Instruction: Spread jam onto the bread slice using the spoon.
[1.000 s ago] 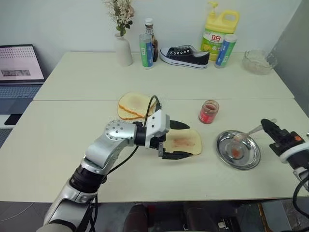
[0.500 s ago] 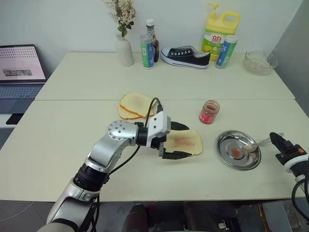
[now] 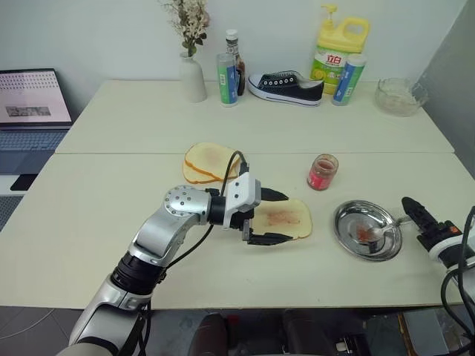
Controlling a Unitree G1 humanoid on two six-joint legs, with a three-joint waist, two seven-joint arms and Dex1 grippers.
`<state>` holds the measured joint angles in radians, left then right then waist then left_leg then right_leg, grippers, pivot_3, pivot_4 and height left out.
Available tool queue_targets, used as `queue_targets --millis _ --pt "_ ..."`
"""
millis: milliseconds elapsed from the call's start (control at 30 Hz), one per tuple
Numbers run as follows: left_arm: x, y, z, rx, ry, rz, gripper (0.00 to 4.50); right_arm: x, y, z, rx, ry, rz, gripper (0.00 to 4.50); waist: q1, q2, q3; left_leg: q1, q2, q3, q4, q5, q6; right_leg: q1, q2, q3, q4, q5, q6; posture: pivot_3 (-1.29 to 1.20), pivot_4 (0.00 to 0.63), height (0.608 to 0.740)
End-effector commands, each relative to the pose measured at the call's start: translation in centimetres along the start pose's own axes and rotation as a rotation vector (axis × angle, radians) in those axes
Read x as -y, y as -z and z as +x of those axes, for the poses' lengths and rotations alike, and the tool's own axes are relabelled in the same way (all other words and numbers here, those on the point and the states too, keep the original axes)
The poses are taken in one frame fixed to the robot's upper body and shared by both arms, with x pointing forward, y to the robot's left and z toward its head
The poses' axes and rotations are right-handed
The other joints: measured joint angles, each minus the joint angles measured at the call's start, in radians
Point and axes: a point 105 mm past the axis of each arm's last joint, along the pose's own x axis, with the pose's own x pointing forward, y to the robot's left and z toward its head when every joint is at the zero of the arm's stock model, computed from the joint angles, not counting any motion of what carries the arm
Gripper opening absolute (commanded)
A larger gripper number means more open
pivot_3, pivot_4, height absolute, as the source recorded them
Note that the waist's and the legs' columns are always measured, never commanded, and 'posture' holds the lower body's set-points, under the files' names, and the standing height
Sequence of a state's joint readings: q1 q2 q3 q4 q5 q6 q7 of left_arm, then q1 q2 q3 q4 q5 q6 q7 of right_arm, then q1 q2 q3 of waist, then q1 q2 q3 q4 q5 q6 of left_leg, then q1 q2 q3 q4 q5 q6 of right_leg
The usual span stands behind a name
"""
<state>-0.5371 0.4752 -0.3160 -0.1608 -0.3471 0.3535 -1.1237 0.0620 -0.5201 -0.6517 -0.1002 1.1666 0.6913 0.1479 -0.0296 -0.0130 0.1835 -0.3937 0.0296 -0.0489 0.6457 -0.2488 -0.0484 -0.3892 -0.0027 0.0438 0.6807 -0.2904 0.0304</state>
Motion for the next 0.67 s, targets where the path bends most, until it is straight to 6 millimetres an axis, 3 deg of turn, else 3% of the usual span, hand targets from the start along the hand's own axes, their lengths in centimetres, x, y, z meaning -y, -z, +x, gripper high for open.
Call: queue_targets --millis 33,133,300,433,533,667 --pt "-0.1 -1.2 -0.4 0.024 -0.009 0.049 4.50 -0.8 -2.1 -0.8 0.054 -0.025 -0.028 4.48 0.000 0.000 0.000 0.000 0.000 0.000 0.000 0.000 0.000 0.000 0.000 0.000 0.000 0.000 0.000 0.00 0.150 0.740" --pt "-0.2 -1.2 -0.8 0.020 -0.013 0.047 4.50 -0.9 -2.4 -1.3 0.034 -0.022 -0.078 4.48 -0.001 0.000 0.000 0.000 0.000 0.000 0.000 0.000 0.000 0.000 0.000 0.000 0.000 0.000 0.000 0.00 0.150 0.740" --pt "-1.5 -1.1 -3.4 -0.006 -0.077 -0.017 4.50 -1.5 -4.0 -2.8 -0.065 -0.031 -0.425 4.48 -0.004 0.002 0.000 0.000 0.000 0.001 0.000 0.000 0.000 0.000 0.000 0.000 0.000 -0.002 0.004 0.00 0.150 0.740" --pt "-3.0 -0.1 -7.8 -0.128 -0.164 -0.074 4.50 -8.1 -4.1 -3.4 -0.231 -0.334 -0.672 4.48 -0.016 0.004 0.001 0.002 0.001 0.002 0.000 0.000 0.000 0.000 0.001 0.002 0.001 -0.003 0.005 0.00 0.150 0.740" --pt "-3.5 0.6 -10.5 -0.198 -0.207 -0.098 4.50 -12.2 -2.1 -4.5 -0.387 -0.559 -0.760 4.48 -0.015 -0.001 0.002 0.004 0.002 -0.001 -0.001 0.000 0.001 0.001 0.003 -0.001 0.001 -0.003 0.004 0.00 0.150 0.740" --pt "-3.7 0.7 -12.4 -0.246 -0.232 -0.096 4.50 -14.4 -0.2 -5.1 -0.499 -0.690 -0.839 4.48 -0.007 -0.003 0.003 0.001 0.002 -0.001 0.000 0.000 0.000 0.001 0.002 -0.002 -0.001 -0.003 0.004 0.00 0.150 0.740"
